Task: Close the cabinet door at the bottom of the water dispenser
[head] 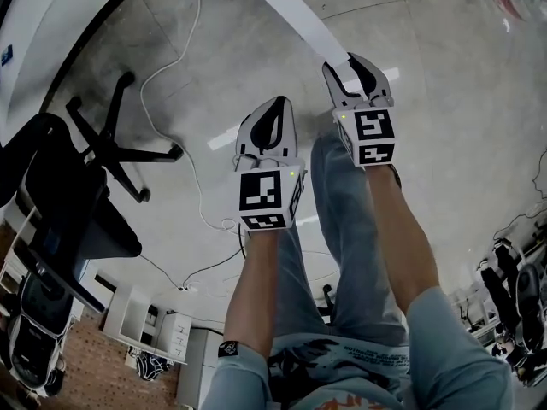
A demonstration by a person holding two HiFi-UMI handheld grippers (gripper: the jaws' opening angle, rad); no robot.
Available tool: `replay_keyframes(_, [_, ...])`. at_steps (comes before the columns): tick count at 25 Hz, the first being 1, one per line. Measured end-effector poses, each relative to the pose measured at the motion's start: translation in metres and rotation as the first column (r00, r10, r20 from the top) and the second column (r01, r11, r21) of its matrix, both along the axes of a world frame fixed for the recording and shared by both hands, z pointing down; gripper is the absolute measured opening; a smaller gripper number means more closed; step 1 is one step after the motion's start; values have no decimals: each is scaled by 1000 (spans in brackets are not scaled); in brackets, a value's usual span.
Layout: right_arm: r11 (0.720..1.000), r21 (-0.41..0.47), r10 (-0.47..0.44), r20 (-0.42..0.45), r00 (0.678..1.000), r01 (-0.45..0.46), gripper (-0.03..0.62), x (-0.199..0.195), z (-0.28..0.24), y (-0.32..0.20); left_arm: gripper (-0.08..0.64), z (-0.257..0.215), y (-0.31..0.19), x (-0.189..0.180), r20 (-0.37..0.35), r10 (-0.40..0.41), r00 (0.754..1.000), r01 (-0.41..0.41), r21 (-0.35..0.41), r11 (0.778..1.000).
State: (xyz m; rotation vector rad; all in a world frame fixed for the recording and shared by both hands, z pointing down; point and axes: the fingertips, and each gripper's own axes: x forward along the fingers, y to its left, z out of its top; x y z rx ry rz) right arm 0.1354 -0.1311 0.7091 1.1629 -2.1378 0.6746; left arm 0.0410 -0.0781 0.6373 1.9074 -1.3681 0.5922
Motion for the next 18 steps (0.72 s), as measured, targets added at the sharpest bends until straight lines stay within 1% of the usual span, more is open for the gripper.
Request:
replay_keyframes(7, [1000, 4, 4, -9, 1000, -4, 190, 28, 0, -29, 11, 4, -23, 19, -2, -19, 1000, 19, 16, 1000])
replay_keyframes(12, [1000, 15, -14, -33, 999, 15, 190, 52, 1, -56, 11, 2, -41, 40, -8, -14, 1000, 14, 35, 999])
replay_keyframes(18, [998, 38, -43, -45, 998, 45, 190, 69, 3, -92, 11, 0, -66, 49, -4, -44, 999, 44, 65, 997])
